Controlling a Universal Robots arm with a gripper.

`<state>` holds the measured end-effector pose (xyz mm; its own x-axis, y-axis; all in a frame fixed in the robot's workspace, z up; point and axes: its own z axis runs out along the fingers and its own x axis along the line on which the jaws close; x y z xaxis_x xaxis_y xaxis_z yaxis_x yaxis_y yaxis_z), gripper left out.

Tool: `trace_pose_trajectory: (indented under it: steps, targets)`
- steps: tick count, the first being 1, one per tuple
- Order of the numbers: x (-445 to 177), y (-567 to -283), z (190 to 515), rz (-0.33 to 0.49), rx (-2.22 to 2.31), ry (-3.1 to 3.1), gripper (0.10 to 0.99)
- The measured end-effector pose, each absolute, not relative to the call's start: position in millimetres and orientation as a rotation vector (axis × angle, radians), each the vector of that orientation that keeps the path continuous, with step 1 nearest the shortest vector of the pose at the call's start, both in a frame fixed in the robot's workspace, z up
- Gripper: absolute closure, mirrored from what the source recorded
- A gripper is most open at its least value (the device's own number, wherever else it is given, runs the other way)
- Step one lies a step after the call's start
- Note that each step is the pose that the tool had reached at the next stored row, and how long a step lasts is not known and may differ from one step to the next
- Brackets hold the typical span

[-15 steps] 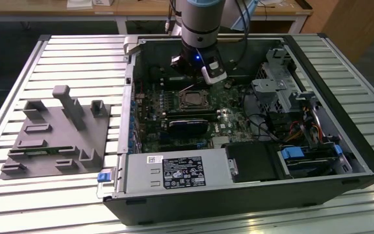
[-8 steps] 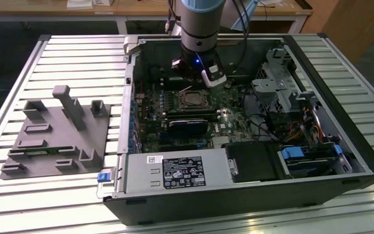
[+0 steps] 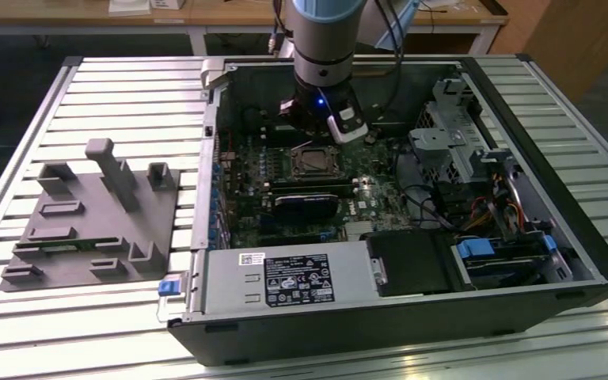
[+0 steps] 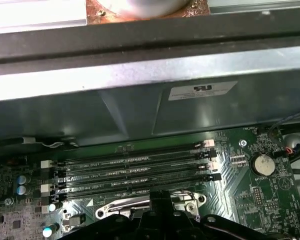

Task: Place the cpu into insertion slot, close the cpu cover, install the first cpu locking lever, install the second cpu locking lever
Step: 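Install the first cpu locking lever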

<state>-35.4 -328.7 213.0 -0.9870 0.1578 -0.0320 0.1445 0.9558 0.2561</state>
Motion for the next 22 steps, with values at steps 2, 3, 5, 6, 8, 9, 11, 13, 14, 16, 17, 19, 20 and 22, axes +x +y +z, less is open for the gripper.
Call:
trace_pose_trajectory:
  steps: [2,3,5,6,8,9,11,13,14,16,17,19,20,22]
  targets:
    - [-35.4,-326.7,212.9,0.391,0.236,3.055,0.98]
    - [-35.4,-325.5,212.9,0.39,0.236,3.055,0.98]
    - [-35.3,-324.1,212.6,0.389,0.236,3.056,0.98]
    - [-35.2,-323.8,212.3,0.388,0.236,3.056,0.98]
    - [-35.0,-323.5,211.5,0.379,0.236,3.056,0.98]
    - [-35.0,-323.4,210.9,0.374,0.236,3.057,0.98]
    - [-34.9,-323.4,209.6,0.364,0.236,3.057,0.98]
    - [-34.8,-323.4,209.1,0.354,0.236,3.057,0.98]
    - [-34.8,-323.4,209.1,0.352,0.236,3.057,0.98]
    - [-34.8,-323.4,209.1,0.352,0.236,3.057,0.98]
    - [-34.9,-323.4,209.1,0.352,0.236,3.057,0.98]
    - [-34.9,-323.4,209.1,0.352,0.236,3.057,0.98]
    - [-34.9,-323.3,209.1,0.352,0.236,3.057,0.98]
    - [-34.9,-323.1,208.7,0.352,0.236,3.057,0.98]
